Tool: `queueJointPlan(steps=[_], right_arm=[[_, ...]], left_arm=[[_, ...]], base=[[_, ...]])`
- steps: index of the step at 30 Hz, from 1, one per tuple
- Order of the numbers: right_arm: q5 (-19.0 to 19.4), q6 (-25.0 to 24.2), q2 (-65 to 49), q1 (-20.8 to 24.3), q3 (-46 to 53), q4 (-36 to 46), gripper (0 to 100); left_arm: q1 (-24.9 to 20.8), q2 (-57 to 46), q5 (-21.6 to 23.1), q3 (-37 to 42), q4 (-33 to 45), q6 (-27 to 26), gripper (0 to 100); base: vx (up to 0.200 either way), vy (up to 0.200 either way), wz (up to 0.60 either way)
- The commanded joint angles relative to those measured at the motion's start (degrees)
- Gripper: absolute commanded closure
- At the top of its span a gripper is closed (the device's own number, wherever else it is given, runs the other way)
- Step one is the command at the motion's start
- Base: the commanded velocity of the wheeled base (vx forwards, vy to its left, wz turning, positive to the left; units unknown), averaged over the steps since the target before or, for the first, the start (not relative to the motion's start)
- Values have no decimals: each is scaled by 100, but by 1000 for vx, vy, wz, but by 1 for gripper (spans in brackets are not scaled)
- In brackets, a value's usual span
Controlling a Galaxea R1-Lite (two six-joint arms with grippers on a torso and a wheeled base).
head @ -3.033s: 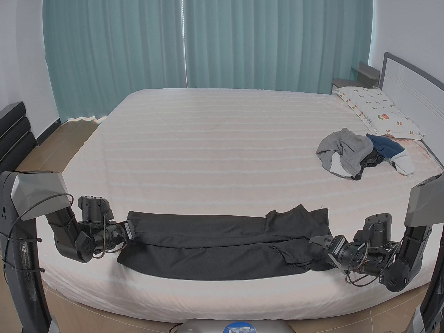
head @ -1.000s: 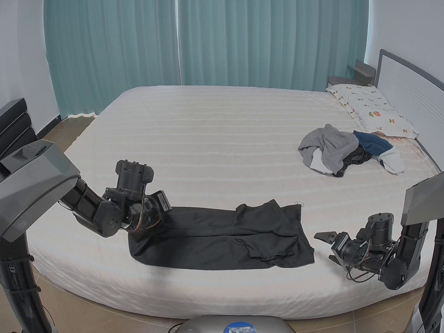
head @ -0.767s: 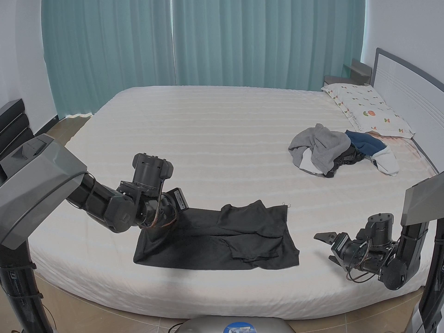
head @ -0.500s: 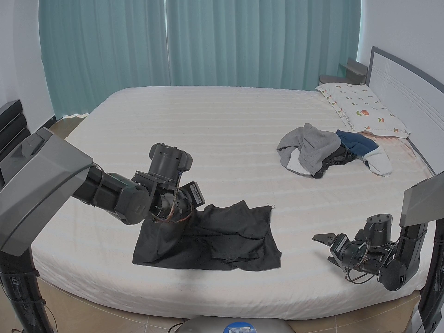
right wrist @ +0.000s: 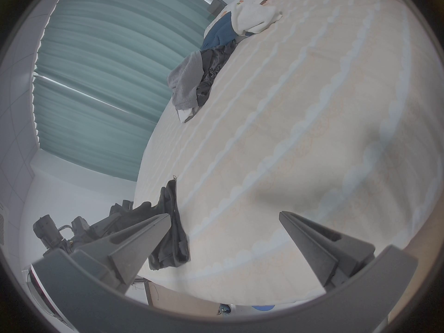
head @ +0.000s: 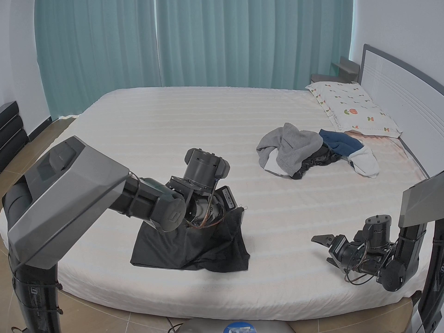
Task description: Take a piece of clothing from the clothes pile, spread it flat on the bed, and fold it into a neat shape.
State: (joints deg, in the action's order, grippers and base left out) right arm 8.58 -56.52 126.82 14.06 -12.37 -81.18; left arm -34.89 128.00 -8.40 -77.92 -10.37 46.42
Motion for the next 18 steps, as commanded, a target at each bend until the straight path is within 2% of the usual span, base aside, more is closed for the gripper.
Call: queueJointPlan(steps=[1, 3, 4, 12, 17, 18], right_arm=[[3, 0, 27, 9, 7, -65, 0], [3, 9, 53, 9, 16, -74, 0], [3, 9, 62, 9, 7, -65, 0], [3, 9, 71, 45, 16, -74, 0], [3, 9, 71, 45, 33, -74, 0], [3, 9, 71, 45, 42, -74, 0]], left_arm=[[-97, 357, -100, -311, -8, 271, 100], [-132, 419, -215, -373, -8, 306, 100], [-141, 445, -241, -382, -17, 315, 0], [-273, 401, -250, -215, 9, 447, 0], [-194, 49, -241, 163, -8, 473, 0], [-79, -161, -232, 506, -52, 543, 0]], base=[[0, 0, 0], [0, 0, 0], [0, 0, 0], [0, 0, 0], [0, 0, 0], [0, 0, 0]])
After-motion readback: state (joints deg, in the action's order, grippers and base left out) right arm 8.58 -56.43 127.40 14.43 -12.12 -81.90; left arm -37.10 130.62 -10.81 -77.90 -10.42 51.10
